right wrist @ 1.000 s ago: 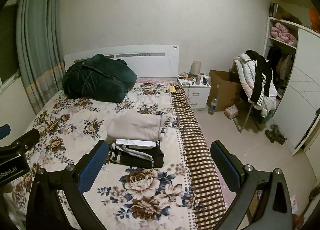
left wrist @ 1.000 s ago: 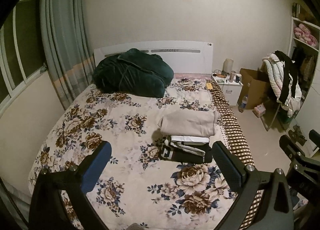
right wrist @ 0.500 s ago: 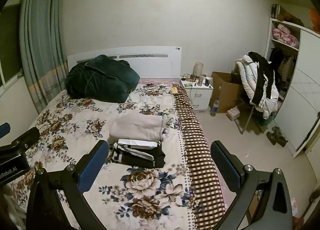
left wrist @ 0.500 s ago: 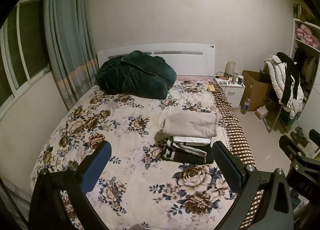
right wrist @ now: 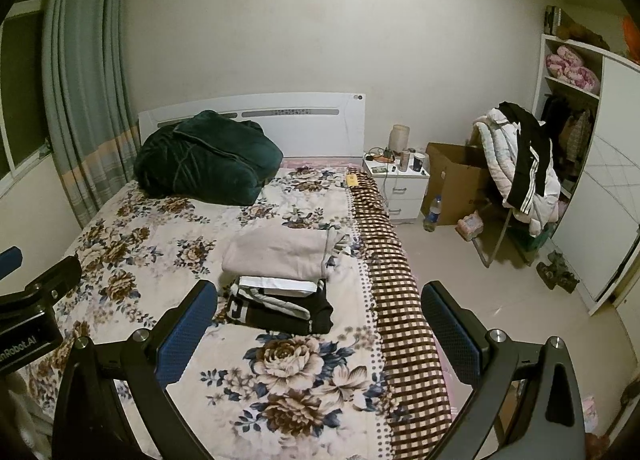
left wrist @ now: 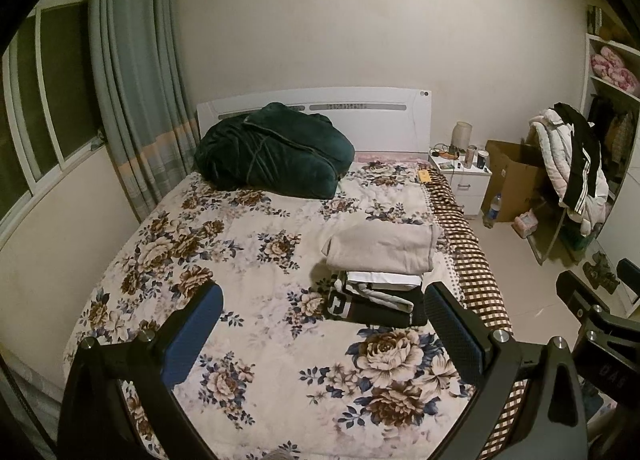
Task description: Fold small clothes
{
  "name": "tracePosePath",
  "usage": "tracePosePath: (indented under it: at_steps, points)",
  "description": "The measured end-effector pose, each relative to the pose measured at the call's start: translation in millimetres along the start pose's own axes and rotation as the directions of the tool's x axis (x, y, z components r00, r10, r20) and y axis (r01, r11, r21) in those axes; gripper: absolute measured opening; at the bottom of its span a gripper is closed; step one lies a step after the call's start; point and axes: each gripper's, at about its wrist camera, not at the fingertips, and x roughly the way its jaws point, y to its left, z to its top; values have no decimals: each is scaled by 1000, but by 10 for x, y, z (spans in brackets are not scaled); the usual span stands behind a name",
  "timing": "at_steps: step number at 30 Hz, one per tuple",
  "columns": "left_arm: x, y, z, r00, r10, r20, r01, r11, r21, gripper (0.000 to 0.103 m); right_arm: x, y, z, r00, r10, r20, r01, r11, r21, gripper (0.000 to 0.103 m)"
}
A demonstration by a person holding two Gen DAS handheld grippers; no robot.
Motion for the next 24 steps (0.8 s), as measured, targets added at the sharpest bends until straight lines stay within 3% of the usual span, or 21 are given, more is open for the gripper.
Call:
tracePosePath:
  at_steps: [24]
  points:
    - [-96, -6, -74, 1000, 26, 11, -26, 1000, -1, 103, -67, 6, 8, 999, 33, 2, -33, 999, 5, 103]
